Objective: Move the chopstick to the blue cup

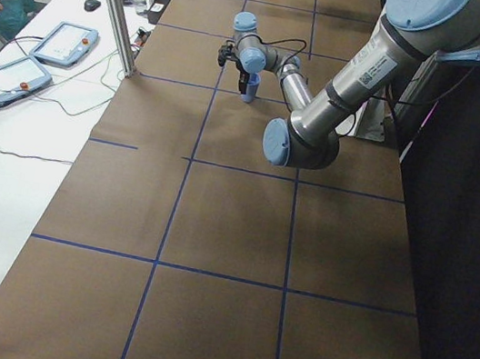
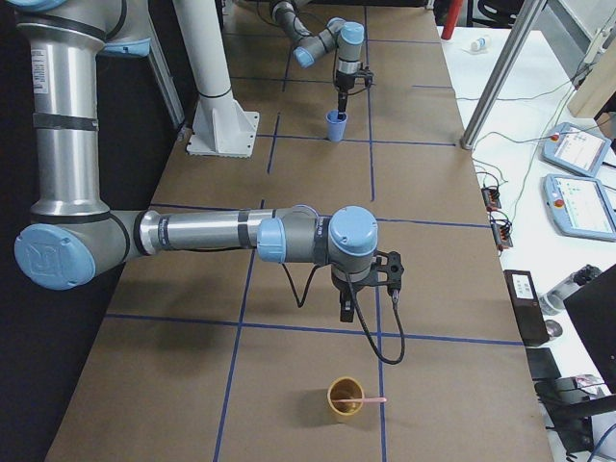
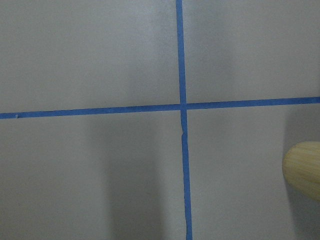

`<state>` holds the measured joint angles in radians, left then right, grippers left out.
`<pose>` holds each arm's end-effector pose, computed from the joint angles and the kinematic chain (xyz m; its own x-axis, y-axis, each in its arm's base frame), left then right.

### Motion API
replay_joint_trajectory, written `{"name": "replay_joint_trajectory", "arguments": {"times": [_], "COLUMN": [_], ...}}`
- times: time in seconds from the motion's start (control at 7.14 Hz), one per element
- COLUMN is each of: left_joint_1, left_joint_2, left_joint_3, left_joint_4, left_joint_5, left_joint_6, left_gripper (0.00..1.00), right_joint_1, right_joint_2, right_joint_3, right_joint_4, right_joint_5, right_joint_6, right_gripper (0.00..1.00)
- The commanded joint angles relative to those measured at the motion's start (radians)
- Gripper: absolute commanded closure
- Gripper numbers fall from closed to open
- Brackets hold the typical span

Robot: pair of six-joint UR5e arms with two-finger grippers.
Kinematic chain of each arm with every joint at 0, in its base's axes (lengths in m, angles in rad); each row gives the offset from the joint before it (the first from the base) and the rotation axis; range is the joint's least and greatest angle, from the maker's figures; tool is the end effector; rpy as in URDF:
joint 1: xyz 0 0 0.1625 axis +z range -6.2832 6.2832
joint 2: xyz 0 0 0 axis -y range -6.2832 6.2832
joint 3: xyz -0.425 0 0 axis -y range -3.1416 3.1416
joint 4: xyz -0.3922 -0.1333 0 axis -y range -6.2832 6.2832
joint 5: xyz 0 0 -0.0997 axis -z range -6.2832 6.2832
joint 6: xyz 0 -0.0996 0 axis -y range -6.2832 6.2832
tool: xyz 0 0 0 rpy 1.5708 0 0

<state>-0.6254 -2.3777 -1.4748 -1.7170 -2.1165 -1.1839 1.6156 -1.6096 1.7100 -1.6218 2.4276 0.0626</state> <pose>0.5471 -0.4957 0.1809 0.5603 -0.0068 -0.8283 -0.0314 0.9991 -0.0294 0.0793 -0.4735 0.6081 0.6518 0.0545 0.7564 -0.0857 0.9963 0.0021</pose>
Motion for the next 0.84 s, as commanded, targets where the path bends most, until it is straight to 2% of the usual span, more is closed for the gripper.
{"name": "replay_joint_trajectory", "arguments": {"times": [0.0,0.14,0.28,0.56,0.7], "left_joint_1": [-0.052,-0.088,-0.129,-0.233,-0.27], "left_joint_2": [0.003,0.012,0.075,0.153,0.155], "left_joint_3": [-0.024,-0.06,-0.152,-0.278,-0.298], "left_joint_4": [0.035,0.083,0.118,0.271,0.339], "left_joint_5": [-0.026,-0.077,-0.117,-0.163,-0.163], "left_joint_6": [0.007,0.016,0.056,0.242,0.298], "left_gripper": [0.0,0.0,0.0,0.0,0.0], "right_joint_1": [0.001,0.001,0.019,0.076,0.099], "right_joint_2": [-0.003,-0.004,-0.028,-0.024,-0.001], "right_joint_3": [-0.003,-0.016,-0.056,-0.273,-0.321], "right_joint_4": [0.0,0.006,0.092,0.395,0.443], "right_joint_5": [0.018,0.008,0.007,0.005,0.004], "right_joint_6": [-0.006,-0.009,-0.012,-0.004,-0.006], "right_gripper": [0.01,0.01,0.01,0.01,0.01]}}
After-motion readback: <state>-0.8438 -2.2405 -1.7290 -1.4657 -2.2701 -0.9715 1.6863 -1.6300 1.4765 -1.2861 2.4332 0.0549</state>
